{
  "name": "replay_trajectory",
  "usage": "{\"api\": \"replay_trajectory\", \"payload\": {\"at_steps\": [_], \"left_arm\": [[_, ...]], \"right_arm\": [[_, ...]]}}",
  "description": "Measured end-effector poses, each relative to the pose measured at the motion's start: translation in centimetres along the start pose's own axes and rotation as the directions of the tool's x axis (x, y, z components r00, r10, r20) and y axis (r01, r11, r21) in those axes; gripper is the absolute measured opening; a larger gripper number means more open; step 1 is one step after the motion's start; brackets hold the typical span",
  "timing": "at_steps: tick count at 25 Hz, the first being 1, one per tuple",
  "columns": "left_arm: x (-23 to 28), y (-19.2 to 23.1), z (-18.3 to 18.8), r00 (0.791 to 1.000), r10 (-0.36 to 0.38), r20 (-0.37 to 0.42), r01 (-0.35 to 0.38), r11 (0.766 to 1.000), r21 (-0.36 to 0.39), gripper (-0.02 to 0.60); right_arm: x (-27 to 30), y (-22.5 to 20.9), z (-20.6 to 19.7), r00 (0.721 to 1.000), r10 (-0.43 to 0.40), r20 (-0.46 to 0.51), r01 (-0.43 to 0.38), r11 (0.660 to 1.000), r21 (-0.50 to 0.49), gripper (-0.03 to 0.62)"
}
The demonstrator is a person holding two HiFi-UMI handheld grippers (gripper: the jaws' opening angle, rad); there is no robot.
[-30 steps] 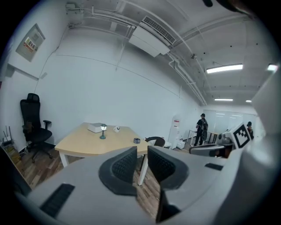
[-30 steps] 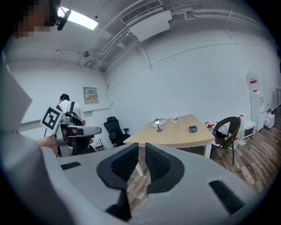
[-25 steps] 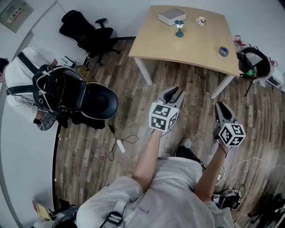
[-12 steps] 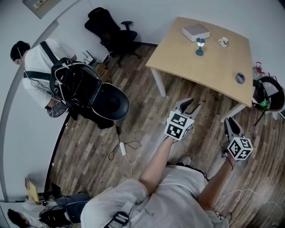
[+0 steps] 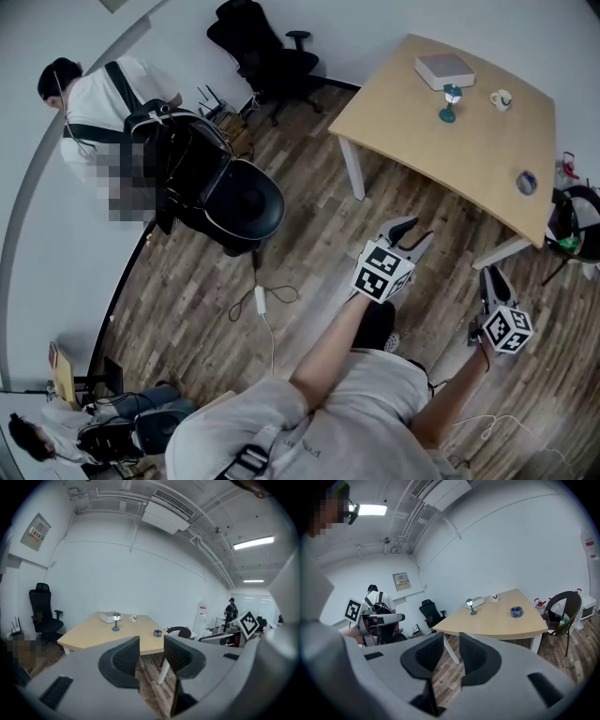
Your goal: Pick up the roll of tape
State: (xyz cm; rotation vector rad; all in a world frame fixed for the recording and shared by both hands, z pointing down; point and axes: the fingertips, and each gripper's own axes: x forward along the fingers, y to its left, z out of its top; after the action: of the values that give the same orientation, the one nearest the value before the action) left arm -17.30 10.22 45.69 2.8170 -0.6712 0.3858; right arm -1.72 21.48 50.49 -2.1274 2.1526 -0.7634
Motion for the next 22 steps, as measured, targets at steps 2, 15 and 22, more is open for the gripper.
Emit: {"api": "replay_trajectory", "payload": {"at_steps": [2,15,22], "left_arm": [[0.5,1.6,-0.1,1.0,0.004,-0.001,-0.004,1.0,-0.003,0.153],[13.1,5.0,3.1,1.0,0.002,-0.005,-0.002,0.999,-0.049,0.153],[19.9,7.8,4.7,0.998,-0.027,-0.05,0.027,1.0,-0.008,0.153]], "right_arm": [[1.2,-0.2,0.2,1.0,-0.005,-0.014,0.004,1.0,-0.011,0.108],[6.1,-9.2,5.2,0.995,-0.075,-0.068,0.072,0.996,-0.046,0.118],[10.9,-13.4,8.0,0.993,-0.109,-0.052,0.109,0.994,-0.01,0.118]]}}
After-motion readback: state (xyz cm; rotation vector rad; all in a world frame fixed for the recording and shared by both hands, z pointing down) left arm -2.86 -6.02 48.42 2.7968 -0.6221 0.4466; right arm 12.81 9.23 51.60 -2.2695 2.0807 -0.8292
